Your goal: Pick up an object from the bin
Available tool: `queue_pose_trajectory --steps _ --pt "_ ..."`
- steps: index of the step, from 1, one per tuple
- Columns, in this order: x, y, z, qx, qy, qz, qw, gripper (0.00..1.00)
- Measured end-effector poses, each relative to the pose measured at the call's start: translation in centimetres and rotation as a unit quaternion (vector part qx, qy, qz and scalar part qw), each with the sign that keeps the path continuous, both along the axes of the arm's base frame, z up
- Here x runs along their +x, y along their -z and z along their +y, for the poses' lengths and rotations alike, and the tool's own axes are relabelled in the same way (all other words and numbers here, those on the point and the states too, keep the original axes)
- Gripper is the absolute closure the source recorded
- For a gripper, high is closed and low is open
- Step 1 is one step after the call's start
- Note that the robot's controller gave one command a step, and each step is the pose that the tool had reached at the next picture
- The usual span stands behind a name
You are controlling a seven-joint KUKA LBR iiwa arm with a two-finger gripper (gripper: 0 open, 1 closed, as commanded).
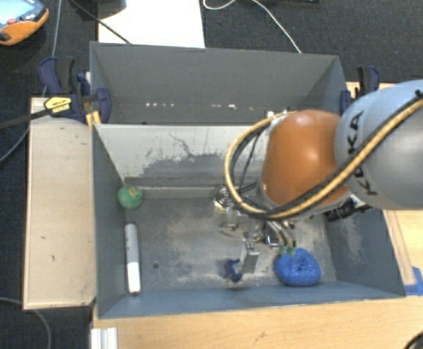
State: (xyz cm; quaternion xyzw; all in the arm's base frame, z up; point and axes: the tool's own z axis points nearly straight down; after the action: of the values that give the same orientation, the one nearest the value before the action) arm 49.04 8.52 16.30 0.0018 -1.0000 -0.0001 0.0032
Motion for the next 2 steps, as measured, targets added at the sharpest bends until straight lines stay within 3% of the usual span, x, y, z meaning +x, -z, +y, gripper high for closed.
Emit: queue_pose_trajectory --steps 1,2 --pt "-1.1 2.8 1.1 0.000 0.055 0.0016 0.9985 0.00" --pt "-0.3 3.6 3.0 0.001 -0.045 -0.0005 0.9990 0.00"
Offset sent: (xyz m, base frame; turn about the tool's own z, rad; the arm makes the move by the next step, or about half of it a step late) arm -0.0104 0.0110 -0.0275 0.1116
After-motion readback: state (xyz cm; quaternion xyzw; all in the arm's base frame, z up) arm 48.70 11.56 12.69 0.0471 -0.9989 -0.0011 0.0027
